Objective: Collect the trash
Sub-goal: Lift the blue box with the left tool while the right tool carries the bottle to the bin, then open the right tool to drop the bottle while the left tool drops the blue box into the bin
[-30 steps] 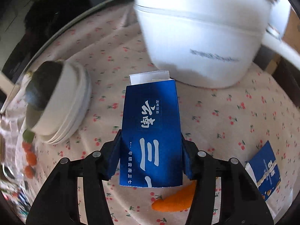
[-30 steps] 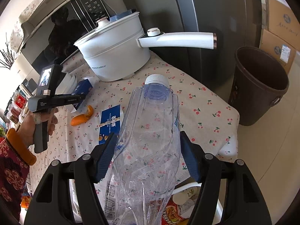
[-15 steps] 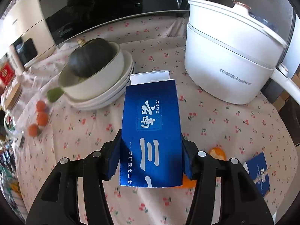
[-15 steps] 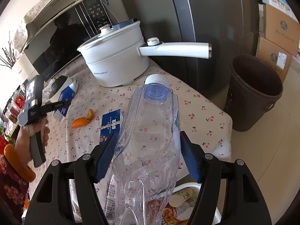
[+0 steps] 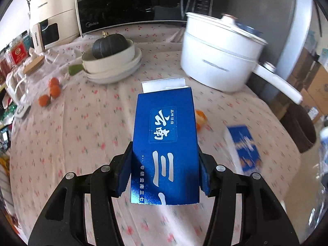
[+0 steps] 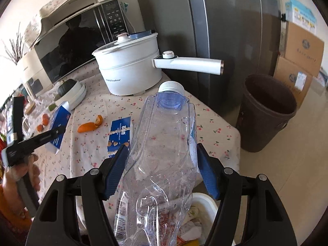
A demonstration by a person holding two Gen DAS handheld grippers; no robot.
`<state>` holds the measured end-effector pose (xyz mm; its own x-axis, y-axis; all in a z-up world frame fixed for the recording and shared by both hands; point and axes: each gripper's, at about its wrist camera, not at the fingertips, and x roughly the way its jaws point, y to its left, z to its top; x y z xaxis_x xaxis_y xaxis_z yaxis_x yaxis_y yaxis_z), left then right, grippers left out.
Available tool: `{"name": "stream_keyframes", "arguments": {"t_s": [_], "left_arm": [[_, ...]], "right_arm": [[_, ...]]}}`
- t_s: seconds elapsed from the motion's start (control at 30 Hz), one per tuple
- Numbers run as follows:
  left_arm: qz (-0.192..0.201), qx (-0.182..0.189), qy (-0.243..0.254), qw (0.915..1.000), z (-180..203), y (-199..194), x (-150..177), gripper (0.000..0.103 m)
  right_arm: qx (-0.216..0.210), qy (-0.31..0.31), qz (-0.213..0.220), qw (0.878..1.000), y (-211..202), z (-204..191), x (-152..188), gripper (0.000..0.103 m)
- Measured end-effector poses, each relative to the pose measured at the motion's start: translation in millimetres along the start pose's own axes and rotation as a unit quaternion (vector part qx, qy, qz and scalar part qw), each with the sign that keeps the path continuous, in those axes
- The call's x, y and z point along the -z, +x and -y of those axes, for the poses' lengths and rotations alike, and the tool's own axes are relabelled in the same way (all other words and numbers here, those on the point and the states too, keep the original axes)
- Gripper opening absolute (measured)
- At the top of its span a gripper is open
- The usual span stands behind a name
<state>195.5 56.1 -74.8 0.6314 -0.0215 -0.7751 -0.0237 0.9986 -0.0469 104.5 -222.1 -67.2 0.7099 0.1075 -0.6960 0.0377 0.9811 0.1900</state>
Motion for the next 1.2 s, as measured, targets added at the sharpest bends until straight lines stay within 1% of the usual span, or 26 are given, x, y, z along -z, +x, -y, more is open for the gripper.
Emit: {"name": "stream_keyframes", "arguments": {"t_s": [0.1,0.27,0.33,0.43,0.53,0.73,0.77,0.83,0.93,1.03,1.2], "left_arm": [[0.005,0.021,0.008,0.9997,9,-20,20,0.051],[0.012,0.065,0.008,0.9978,22,-51,49,0.051],[0.014,0.081,0.007,0.9966,27,-61,59,0.051],[0.015,0.098,0.009,0.995,33,-73,71,0.051],[0.018,0.113,0.022,0.9932,44,-85,86,0.052],[0.004,0.151,0.046,0.9875,69,-99,112,0.052],[0.003,0.156,0.053,0.9863,74,-101,116,0.052],[0.001,0.162,0.063,0.9847,83,-104,121,0.052],[-0.004,0.172,0.076,0.9821,94,-105,125,0.052],[-0.006,0.18,0.087,0.9798,103,-106,128,0.052],[-0.012,0.188,0.1,0.977,113,-107,134,0.052]], "right_arm": [[0.008,-0.007,-0.003,1.0,-10,-2,18,0.066],[0.015,0.001,-0.017,1.0,-21,0,48,0.066],[0.024,0.005,-0.02,0.999,-28,4,61,0.066],[0.035,0.009,-0.025,0.999,-34,9,76,0.066],[0.039,0.016,-0.033,0.999,-38,15,89,0.066],[0.042,0.028,-0.052,0.997,-43,23,111,0.067],[0.042,0.03,-0.052,0.997,-45,24,113,0.069],[0.047,0.035,-0.045,0.997,-50,27,114,0.079],[0.055,0.049,-0.035,0.997,-58,34,114,0.086],[0.075,0.065,-0.02,0.995,-66,44,113,0.088],[0.133,0.093,0.011,0.987,-76,63,108,0.089]]}}
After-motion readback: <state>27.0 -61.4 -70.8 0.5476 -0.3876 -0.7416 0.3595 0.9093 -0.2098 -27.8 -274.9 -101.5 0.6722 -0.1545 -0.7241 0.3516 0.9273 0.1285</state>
